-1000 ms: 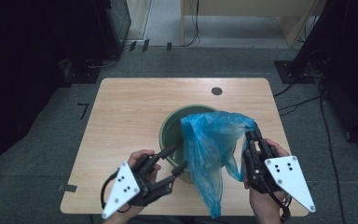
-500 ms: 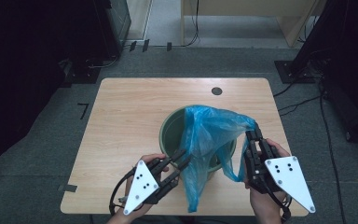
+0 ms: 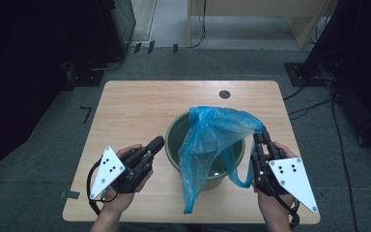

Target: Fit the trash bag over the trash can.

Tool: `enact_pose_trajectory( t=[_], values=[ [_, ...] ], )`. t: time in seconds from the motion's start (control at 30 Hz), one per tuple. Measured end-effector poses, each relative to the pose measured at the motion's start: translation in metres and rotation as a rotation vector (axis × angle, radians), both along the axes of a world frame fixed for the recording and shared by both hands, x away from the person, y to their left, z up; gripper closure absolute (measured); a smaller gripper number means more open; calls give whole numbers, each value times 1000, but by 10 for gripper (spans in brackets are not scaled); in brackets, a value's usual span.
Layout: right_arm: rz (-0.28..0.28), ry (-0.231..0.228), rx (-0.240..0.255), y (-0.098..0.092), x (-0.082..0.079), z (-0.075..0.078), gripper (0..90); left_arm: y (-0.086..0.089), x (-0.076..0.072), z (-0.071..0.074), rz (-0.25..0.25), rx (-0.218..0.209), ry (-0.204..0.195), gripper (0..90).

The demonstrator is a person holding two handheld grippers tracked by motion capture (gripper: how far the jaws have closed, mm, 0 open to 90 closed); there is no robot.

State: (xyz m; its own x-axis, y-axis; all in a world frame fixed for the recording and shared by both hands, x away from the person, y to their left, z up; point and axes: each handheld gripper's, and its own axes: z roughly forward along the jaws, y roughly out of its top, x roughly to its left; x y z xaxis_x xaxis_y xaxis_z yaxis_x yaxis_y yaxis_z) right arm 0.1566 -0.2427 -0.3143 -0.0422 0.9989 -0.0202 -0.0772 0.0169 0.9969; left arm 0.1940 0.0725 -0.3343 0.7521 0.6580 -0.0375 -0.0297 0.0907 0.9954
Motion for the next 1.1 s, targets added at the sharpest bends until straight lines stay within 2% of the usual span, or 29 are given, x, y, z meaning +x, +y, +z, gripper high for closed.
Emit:
enact_pose_trajectory(
  t=[0.03, 0.07, 0.1, 0.23, 0.27, 0.3, 0.33, 0.4, 0.47, 0.53, 0.6, 0.77, 0.8, 0.97, 1.0, 1.1],
  values=[
    [1, 1, -3, 1, 0, 0, 866, -3, -3, 1, 3, 3, -12, 813],
    [6, 0, -3, 2, 0, -1, 866, -6, -7, 1, 11, 13, -29, 687],
    [6, 0, -3, 2, 0, -1, 865, -10, -11, 2, 4, 17, -39, 687],
    [15, -5, -14, 3, 0, -2, 865, -24, -22, 2, -30, 14, -46, 521],
    [15, -5, -14, 3, 0, -2, 865, -26, -24, 2, -34, 13, -48, 521],
    [16, -1, -9, 5, -1, -2, 865, -28, -25, 2, -38, 8, -45, 457],
    [16, -1, -9, 5, -1, -2, 865, -30, -28, 2, -42, 4, -46, 457],
    [20, -3, -15, 6, -1, -2, 865, -36, -34, 3, -14, -4, -51, 305],
    [26, -2, -20, 9, -1, -3, 864, -44, -40, 4, -14, 28, -54, 168],
    [28, -1, -23, 10, -1, -4, 863, -54, -47, 3, -22, 76, -74, 164],
    [38, 0, -31, 14, -2, -5, 858, -63, -52, 1, -9, 112, -85, 145],
    [46, 0, -36, 17, -3, -6, 858, -78, -50, -12, 45, 224, -57, 125],
    [46, -5, -42, 17, -3, -6, 858, -79, -47, -14, 57, 235, -52, 126],
    [34, -17, -39, 13, -4, -3, 858, -66, -35, -12, 133, 235, -43, 180],
    [32, -18, -36, 11, -4, -3, 858, -62, -32, -11, 146, 229, -46, 245],
    [26, -19, -34, 9, -3, -2, 858, -52, -24, -10, 184, 224, -37, 356]
  ],
)
